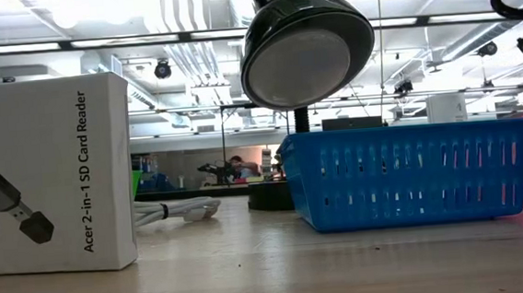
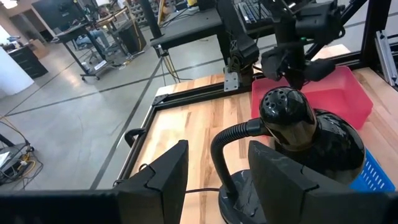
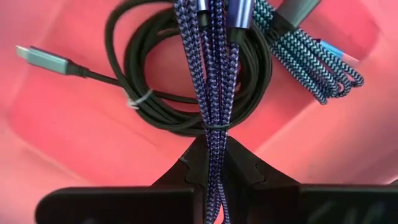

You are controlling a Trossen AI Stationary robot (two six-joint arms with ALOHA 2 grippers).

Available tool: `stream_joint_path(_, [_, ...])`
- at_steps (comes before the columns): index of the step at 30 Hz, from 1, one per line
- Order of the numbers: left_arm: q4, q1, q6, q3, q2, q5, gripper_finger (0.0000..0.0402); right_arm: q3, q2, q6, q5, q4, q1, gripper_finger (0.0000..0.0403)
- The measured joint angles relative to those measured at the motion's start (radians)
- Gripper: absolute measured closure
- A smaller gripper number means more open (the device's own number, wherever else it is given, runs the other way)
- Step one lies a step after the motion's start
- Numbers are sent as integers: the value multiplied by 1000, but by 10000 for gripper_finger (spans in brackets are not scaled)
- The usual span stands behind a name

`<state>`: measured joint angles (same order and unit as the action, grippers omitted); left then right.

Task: Pick and place items into bin
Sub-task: Put the violet charger cable into the pink bin

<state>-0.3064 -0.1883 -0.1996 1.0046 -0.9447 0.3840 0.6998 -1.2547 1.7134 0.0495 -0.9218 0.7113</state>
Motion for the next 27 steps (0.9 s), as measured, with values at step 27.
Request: stream_joint_path(27, [0, 3, -26, 0, -1, 0, 249, 3, -23, -130, -87, -8, 0, 307])
